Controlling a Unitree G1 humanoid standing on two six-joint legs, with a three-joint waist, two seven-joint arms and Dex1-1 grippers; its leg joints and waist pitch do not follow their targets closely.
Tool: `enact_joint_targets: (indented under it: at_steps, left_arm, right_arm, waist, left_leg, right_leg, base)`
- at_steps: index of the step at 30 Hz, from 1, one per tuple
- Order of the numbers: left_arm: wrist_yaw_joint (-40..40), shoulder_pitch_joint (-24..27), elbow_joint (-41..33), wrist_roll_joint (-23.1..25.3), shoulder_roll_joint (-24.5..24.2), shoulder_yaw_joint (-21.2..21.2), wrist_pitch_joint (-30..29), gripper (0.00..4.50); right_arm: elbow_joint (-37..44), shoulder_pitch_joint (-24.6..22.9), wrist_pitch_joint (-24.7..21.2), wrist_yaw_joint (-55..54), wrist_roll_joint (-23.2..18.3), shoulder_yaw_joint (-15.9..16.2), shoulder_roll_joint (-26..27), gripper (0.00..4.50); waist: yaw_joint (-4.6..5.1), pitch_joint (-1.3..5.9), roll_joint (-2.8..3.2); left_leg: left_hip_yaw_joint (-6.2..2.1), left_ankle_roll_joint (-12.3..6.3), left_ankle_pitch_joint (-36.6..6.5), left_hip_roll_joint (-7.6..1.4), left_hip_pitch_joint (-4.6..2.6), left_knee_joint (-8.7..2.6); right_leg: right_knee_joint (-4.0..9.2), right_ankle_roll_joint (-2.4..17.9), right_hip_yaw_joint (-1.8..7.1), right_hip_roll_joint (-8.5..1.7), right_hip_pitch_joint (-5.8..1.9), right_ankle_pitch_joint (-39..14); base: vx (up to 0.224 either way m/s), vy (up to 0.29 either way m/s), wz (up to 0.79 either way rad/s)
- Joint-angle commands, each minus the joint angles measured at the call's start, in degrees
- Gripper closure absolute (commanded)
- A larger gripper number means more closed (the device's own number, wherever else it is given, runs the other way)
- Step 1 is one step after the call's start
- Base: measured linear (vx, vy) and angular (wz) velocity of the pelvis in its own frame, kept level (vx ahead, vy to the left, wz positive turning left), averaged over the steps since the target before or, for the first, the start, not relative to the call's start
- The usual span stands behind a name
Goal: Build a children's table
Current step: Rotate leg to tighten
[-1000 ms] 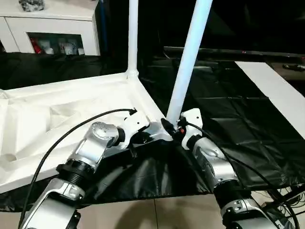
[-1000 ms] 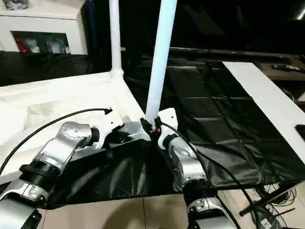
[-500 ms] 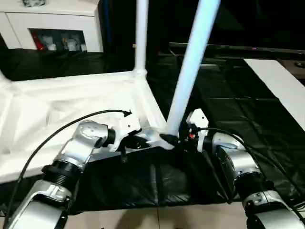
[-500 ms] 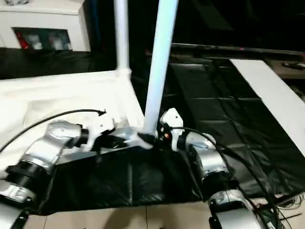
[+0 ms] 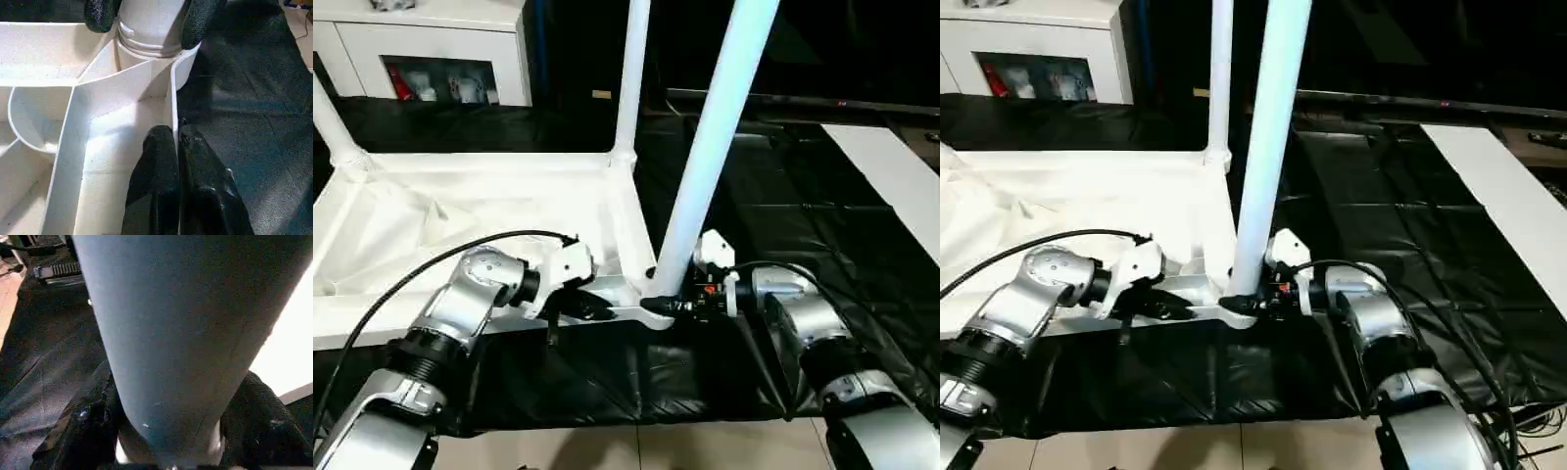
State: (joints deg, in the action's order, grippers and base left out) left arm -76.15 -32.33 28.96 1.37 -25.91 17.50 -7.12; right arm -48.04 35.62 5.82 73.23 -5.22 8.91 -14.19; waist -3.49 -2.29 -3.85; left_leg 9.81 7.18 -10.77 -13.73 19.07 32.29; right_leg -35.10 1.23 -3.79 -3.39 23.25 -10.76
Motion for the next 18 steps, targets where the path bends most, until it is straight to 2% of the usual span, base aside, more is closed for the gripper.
enact_joint_targets:
  at_steps: [1,4,7,8,10,11,12,14,16,18]
  left_arm:
    - [-2.5,-0.7,0.9,0.2,0.4,2.0,0.5,4.50]
    - [-1.0,-0.7,1.1,0.0,0.9,1.4,-0.8,4.50]
    - [3.0,-1.1,1.6,0.4,2.5,0.7,-2.4,4.50]
    - [6.0,-1.3,2.1,0.9,3.9,0.5,-3.2,4.50]
    - [8.2,-1.5,2.3,1.4,5.2,0.5,-3.7,4.50]
    - [11.5,-1.9,2.6,1.9,7.5,0.4,-4.8,4.50]
    - [12.4,-2.0,2.7,1.9,8.3,0.4,-5.1,4.50]
    - [16.3,-2.4,2.9,2.4,11.5,0.4,-6.2,4.50]
    - [17.9,-2.7,3.0,2.5,13.0,0.4,-6.6,4.50]
    - [19.6,-3.0,3.1,2.7,14.8,0.6,-7.0,4.50]
  right_arm:
    - [-1.1,-0.1,0.2,1.0,0.4,0.7,0.1,2.02]
    - [-1.0,-0.7,-0.4,-0.2,-0.1,0.1,0.8,2.02]
    - [-0.2,-2.5,-1.0,-5.5,-0.2,-1.1,2.2,2.02]
    - [-0.1,-3.7,-1.2,-10.0,0.2,-1.7,3.3,2.02]
    - [0.1,-4.6,-1.5,-14.0,0.6,-2.1,4.4,2.02]
    - [0.6,-5.5,-2.7,-20.6,0.9,-3.2,6.7,2.02]
    - [0.8,-5.7,-3.1,-22.7,0.9,-3.6,7.4,2.02]
    - [1.2,-6.2,-5.3,-31.9,0.8,-5.5,11.2,2.02]
    - [1.1,-6.0,-6.0,-36.3,0.6,-6.4,13.3,2.03]
    - [1.4,-5.9,-6.4,-40.7,0.7,-7.0,16.2,2.03]
  waist:
    - [-0.01,2.96,0.43]
    - [0.00,2.97,0.38]
    - [0.10,2.80,0.33]
    - [0.09,2.62,0.51]
    - [0.28,2.55,0.23]
    - [0.32,2.47,0.44]
    - [0.38,2.39,0.40]
    - [0.62,2.23,0.35]
    - [0.97,2.20,0.37]
    - [1.22,2.21,0.28]
  left_leg:
    - [0.85,-2.45,-9.8,0.13,0.38,-3.12]
    - [0.88,-2.55,-9.5,0.16,0.39,-3.07]
    - [0.87,-2.24,-10.4,0.18,0.42,-3.16]
    - [0.84,-1.92,-11.6,0.19,0.12,-3.28]
    - [0.65,-1.10,-13.6,0.29,0.05,-3.39]
    - [0.58,-0.75,-14.4,0.25,-0.09,-3.47]
    - [0.58,-0.59,-14.7,0.25,-0.08,-3.53]
    - [0.37,0.30,-16.8,0.45,-0.25,-3.67]
    - [0.11,0.36,-17.8,0.55,-0.07,-3.76]
    - [0.07,-0.05,-19.3,0.70,-0.28,-3.56]
  right_leg:
    - [3.73,12.8,2.67,-3.58,-3.13,-9.5]
    - [3.71,12.9,2.66,-3.54,-3.12,-9.2]
    - [3.96,12.4,2.74,-3.63,-2.98,-11.2]
    - [4.32,11.8,2.76,-3.65,-2.63,-13.4]
    - [4.71,10.4,2.61,-3.64,-2.68,-18.1]
    - [5.07,9.5,2.63,-3.71,-2.43,-20.4]
    - [5.26,9.1,2.65,-3.69,-2.38,-21.2]
    - [5.84,6.9,2.46,-3.67,-2.05,-26.6]
    - [6.12,5.5,2.31,-3.74,-1.99,-29.3]
    - [6.63,4.4,2.19,-3.79,-1.60,-31.9]
  base:
    - [0.000,0.000,0.00]
    - [0.000,0.000,0.00]
    - [0.000,0.000,0.00]
    - [0.000,0.000,0.00]
    - [0.000,0.000,0.00]
    - [0.000,0.000,0.00]
    - [0.000,0.000,0.00]
    - [0.000,0.000,0.00]
    - [0.000,0.000,0.00]
    - [0.000,0.000,0.00]
